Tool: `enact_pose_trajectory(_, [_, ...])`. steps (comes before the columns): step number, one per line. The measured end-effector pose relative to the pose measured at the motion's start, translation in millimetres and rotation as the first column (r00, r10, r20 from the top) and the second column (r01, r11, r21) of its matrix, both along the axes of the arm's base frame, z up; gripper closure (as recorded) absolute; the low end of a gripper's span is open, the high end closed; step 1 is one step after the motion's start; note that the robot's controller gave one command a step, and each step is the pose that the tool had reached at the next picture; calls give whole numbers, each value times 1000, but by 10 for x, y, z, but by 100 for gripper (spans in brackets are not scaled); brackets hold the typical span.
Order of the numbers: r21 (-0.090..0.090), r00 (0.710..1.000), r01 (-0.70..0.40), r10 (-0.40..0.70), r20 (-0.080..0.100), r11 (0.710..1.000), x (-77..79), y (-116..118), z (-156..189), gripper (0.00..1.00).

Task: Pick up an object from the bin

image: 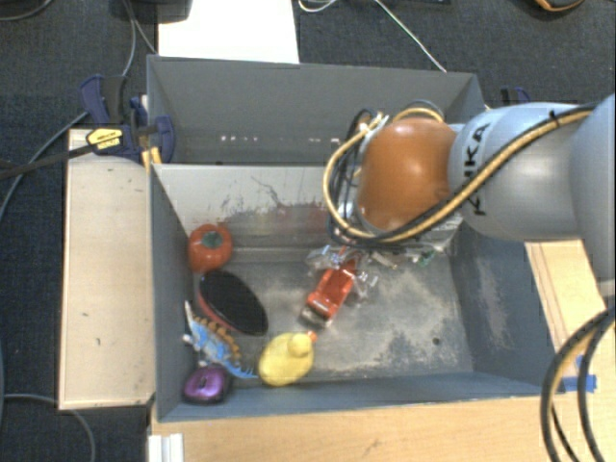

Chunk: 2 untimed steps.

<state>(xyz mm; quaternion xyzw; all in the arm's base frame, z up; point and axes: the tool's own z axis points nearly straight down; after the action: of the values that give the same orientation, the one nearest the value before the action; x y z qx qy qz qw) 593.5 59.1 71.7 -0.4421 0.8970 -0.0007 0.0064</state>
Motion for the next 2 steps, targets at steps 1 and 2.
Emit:
enact_pose_trajectory(1, [3, 1000, 25, -25, 3, 1000, -7, -7, 100, 100])
enact_pose_trajectory(2, [2, 1000, 24, -24, -1, 1000, -16, -7, 134, 100])
